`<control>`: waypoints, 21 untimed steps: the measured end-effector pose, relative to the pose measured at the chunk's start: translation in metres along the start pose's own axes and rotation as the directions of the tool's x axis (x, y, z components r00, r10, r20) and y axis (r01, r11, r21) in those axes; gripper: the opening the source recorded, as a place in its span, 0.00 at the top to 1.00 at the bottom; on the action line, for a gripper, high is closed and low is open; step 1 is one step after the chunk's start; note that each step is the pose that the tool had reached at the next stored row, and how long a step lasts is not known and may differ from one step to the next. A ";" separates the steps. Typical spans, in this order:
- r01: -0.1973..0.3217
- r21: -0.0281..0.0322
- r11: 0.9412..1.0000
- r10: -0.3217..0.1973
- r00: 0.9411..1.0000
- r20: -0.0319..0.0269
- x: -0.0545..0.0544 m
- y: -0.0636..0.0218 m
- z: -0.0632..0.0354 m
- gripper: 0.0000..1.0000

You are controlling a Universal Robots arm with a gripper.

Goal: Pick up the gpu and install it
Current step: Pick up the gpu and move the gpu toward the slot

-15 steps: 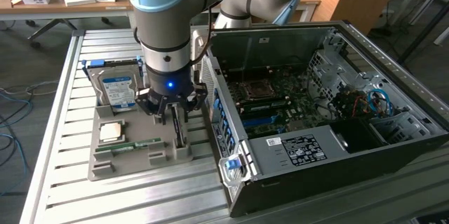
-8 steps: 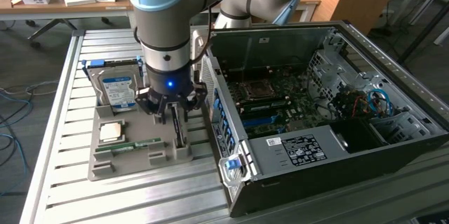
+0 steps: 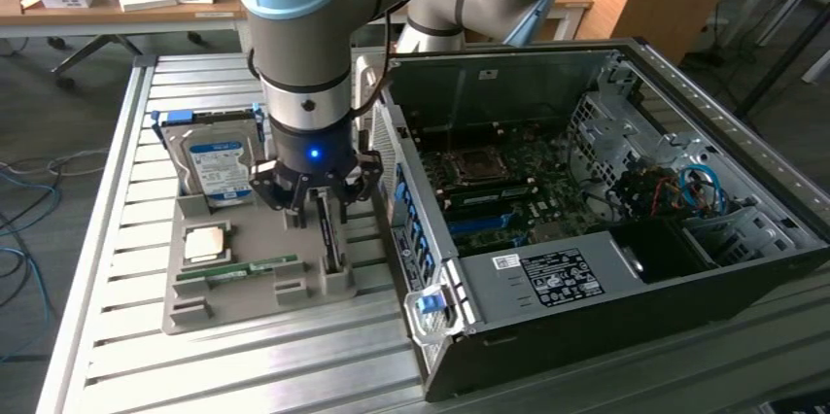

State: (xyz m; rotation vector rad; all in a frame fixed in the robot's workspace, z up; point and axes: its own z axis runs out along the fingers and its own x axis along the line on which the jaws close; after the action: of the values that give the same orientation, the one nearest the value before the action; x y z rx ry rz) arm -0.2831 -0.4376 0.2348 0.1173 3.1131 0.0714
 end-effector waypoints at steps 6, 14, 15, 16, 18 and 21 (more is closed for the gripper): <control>0.000 0.000 1.000 0.000 1.000 0.000 0.000 0.0000 0.0000 0.55; 0.000 0.000 1.000 0.000 1.000 0.000 0.000 0.0000 0.0000 0.61; 0.000 0.000 1.000 0.000 1.000 0.000 0.000 0.0000 0.0000 0.61; 0.000 0.000 1.000 0.000 1.000 0.000 0.000 0.0000 0.0000 0.61; 0.000 0.000 1.000 0.000 1.000 0.000 0.000 0.0001 0.0001 0.61; 0.000 0.000 1.000 0.000 1.000 0.000 -0.003 0.0002 0.0001 0.61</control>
State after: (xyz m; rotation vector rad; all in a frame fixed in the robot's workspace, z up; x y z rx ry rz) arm -0.2805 -0.4376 0.2347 0.1173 3.1131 0.0714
